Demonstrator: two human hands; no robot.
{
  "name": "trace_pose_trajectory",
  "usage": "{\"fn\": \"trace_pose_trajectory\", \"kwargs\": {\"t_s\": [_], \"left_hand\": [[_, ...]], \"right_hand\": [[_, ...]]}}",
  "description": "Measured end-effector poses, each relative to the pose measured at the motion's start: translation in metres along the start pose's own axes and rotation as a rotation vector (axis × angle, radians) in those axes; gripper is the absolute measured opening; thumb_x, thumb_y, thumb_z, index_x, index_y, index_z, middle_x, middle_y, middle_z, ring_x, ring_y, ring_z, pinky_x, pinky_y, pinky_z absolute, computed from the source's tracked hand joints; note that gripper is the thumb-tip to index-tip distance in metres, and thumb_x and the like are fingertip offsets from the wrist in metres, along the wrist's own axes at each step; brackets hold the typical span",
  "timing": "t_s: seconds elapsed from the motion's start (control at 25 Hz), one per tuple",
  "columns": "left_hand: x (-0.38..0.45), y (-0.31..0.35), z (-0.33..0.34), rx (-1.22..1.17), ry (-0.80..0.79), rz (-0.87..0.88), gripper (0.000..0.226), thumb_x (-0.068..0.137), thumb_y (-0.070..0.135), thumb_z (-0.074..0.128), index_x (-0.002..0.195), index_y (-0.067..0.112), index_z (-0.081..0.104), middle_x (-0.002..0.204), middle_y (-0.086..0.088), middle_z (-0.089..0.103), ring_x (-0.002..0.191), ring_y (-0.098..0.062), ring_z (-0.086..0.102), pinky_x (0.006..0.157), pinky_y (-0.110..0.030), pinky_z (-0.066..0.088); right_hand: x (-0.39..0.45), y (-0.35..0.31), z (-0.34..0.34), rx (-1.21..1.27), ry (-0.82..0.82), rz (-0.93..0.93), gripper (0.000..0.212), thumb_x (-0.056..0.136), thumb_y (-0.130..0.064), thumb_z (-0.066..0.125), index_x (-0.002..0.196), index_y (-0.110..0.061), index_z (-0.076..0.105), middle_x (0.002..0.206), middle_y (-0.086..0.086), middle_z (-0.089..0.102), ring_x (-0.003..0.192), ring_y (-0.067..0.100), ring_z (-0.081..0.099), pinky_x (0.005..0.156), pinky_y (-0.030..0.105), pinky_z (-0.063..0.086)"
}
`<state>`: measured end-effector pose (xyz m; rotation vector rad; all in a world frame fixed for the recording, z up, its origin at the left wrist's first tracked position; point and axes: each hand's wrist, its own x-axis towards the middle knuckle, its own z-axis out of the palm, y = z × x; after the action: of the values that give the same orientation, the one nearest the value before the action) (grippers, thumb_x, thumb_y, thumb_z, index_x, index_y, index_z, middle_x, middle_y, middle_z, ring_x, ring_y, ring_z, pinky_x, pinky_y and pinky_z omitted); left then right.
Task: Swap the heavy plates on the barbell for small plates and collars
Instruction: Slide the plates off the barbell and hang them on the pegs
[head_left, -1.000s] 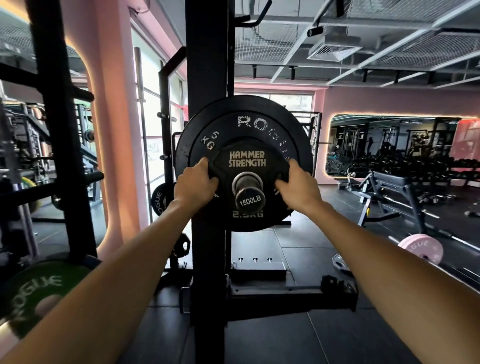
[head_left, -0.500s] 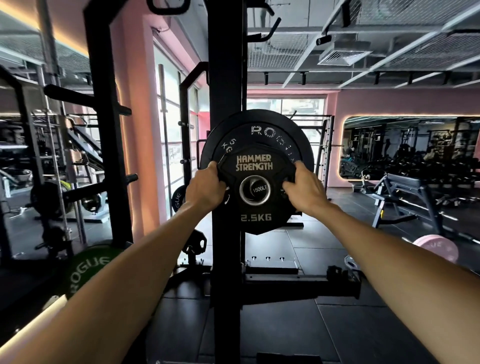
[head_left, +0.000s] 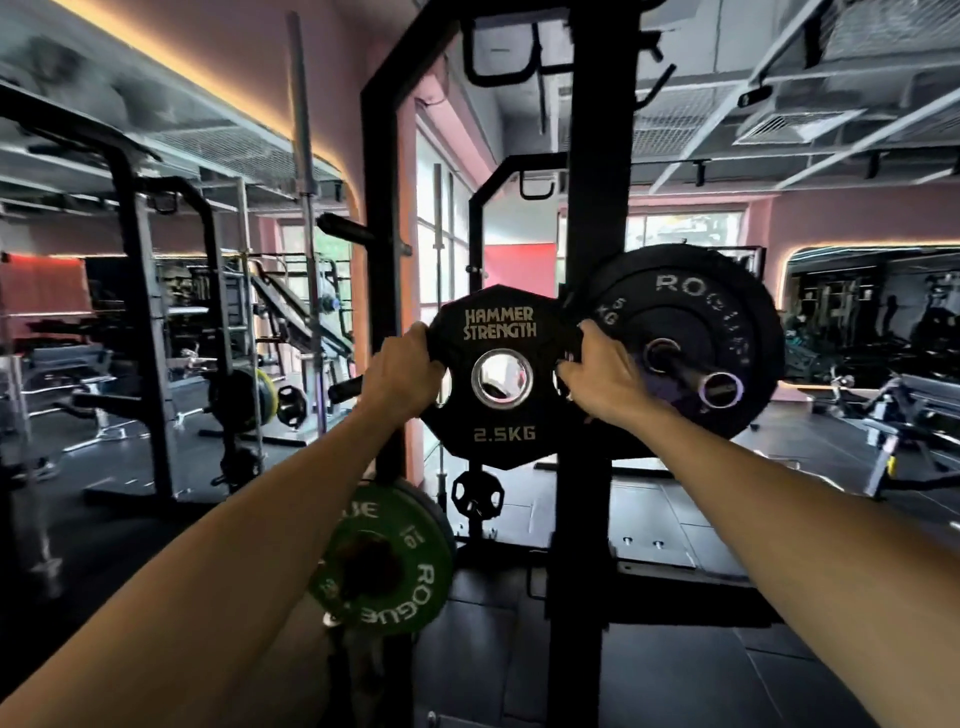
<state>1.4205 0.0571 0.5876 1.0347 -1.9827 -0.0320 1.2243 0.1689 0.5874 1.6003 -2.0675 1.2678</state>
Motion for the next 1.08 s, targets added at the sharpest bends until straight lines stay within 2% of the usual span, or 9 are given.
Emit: {"fn": "trace_pose_trajectory", "kwargs": {"t_s": [0.2,0.4,0.52,0.64,0.8,1.0,1.08], "left_hand": [[0.004,-0.096,-0.074,0.046,0.016,-0.017,0.027,0.08,0.01,0.055,0.106,0.005,0.054,0.102,-0.024,0.065,0.098,-0.043,0.061,0.069,-0.037,0.042],[0.015,-0.168,-0.113,0.071,0.032,-0.067,0.03,0.082,0.011,0.053,0.111,0.005,0.055,0.103,-0.021,0.065,0.097,-0.041,0.061,0.078,-0.044,0.052],[0.03,-0.21,-0.118,0.078,0.039,-0.085,0.03,0.082,0.013,0.052,0.111,0.008,0.056,0.099,-0.017,0.066,0.092,-0.039,0.063,0.075,-0.044,0.053],[0.054,-0.253,-0.116,0.104,0.039,-0.09,0.024,0.083,0.013,0.053,0.106,0.007,0.055,0.095,-0.015,0.065,0.089,-0.036,0.062,0.07,-0.037,0.05],[0.099,-0.313,-0.103,0.117,0.058,-0.039,0.029,0.081,0.013,0.052,0.108,0.007,0.056,0.097,-0.019,0.067,0.09,-0.039,0.063,0.077,-0.044,0.054],[0.165,-0.367,-0.083,0.157,0.06,0.042,0.023,0.083,0.014,0.053,0.104,0.005,0.055,0.101,-0.023,0.066,0.098,-0.043,0.061,0.074,-0.04,0.046],[0.189,-0.38,-0.076,0.134,0.053,0.063,0.021,0.084,0.014,0.053,0.102,0.005,0.054,0.101,-0.024,0.065,0.099,-0.044,0.06,0.071,-0.037,0.042]], "right_hand": [[-0.002,-0.098,0.063,0.044,-0.018,-0.045,0.02,0.085,-0.018,0.056,0.102,-0.012,0.046,0.092,0.011,0.057,0.088,0.034,0.058,0.07,0.039,0.045],[0.01,-0.159,0.118,0.079,-0.054,-0.101,0.017,0.087,-0.019,0.054,0.099,-0.012,0.043,0.088,0.007,0.057,0.081,0.031,0.057,0.071,0.04,0.049],[0.026,-0.181,0.155,0.102,-0.084,-0.109,0.019,0.088,-0.02,0.054,0.103,-0.013,0.045,0.086,0.007,0.057,0.08,0.031,0.058,0.071,0.043,0.051],[0.05,-0.193,0.201,0.139,-0.091,-0.118,0.022,0.087,-0.017,0.054,0.107,-0.013,0.046,0.089,0.006,0.057,0.079,0.028,0.057,0.065,0.036,0.045],[0.09,-0.206,0.262,0.18,-0.047,-0.14,0.024,0.086,-0.017,0.055,0.108,-0.012,0.048,0.094,0.008,0.06,0.084,0.03,0.059,0.068,0.036,0.047],[0.143,-0.218,0.314,0.171,-0.021,-0.122,0.02,0.085,-0.019,0.054,0.102,-0.013,0.047,0.091,0.01,0.061,0.081,0.031,0.061,0.073,0.044,0.053],[0.162,-0.224,0.325,0.145,-0.013,-0.1,0.017,0.086,-0.019,0.053,0.101,-0.014,0.046,0.088,0.007,0.06,0.079,0.029,0.061,0.071,0.043,0.052]]}}
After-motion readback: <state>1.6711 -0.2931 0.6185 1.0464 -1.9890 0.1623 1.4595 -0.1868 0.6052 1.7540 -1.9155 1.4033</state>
